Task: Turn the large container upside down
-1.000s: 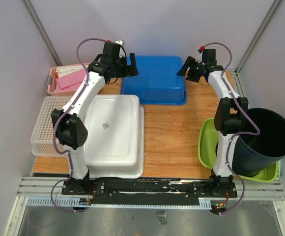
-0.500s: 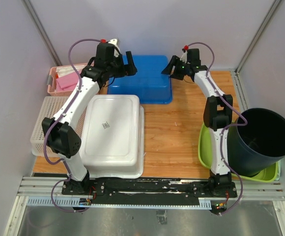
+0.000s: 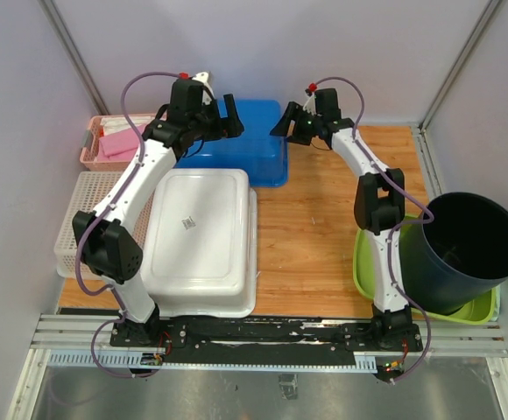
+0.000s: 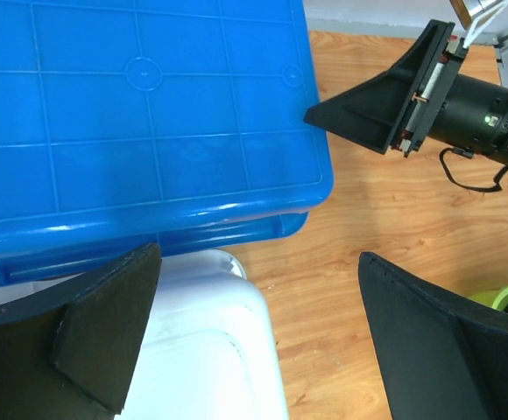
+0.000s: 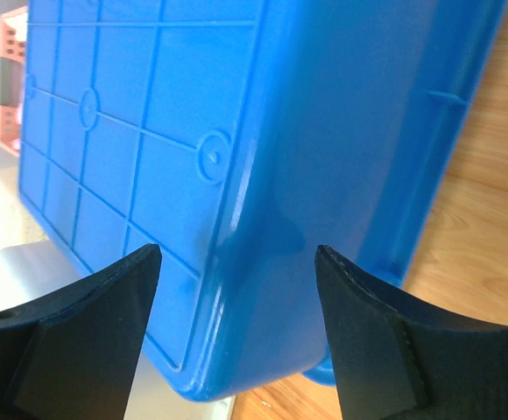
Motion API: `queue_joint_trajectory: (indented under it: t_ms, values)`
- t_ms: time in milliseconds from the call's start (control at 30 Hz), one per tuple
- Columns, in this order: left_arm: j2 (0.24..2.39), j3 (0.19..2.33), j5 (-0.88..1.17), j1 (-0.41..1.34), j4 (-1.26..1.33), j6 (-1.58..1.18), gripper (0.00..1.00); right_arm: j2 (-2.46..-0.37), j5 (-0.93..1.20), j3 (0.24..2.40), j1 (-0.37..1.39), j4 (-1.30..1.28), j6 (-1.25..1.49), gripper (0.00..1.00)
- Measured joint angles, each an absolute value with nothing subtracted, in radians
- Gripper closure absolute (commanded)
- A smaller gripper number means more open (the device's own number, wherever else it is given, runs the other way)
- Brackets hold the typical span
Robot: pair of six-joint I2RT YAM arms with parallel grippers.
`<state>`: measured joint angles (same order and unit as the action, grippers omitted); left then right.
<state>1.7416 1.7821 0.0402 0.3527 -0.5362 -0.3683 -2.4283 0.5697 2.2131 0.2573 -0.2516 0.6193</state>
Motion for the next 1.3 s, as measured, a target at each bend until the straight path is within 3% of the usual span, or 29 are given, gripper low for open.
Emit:
queue_joint_trajectory:
  t_ms: [233,500,767,1100,1300]
  values:
    - [1.726,1.774,0.055,0.355,-0.532,-0.368,0.01,-2.197,0.383,2.080,0.225,-0.412,0.498,0.22]
    - [1.681,1.773,0.039,0.447,-0.532,-0.360,0.01,-1.636,0.028,1.958,0.186,-0.611,0.329,0.21]
    - [1.618,1.708,0.043,0.563,-0.515,-0.360,0.01,-1.107,-0.233,1.701,0.189,-0.881,0.284,0.19]
    - [1.605,1.595,0.062,0.617,-0.501,-0.361,0.01,-0.798,-0.372,1.512,0.189,-1.210,0.263,0.19]
    - [1.602,1.576,0.072,0.624,-0.488,-0.361,0.01,-0.757,-0.400,1.394,0.189,-1.241,0.251,0.18]
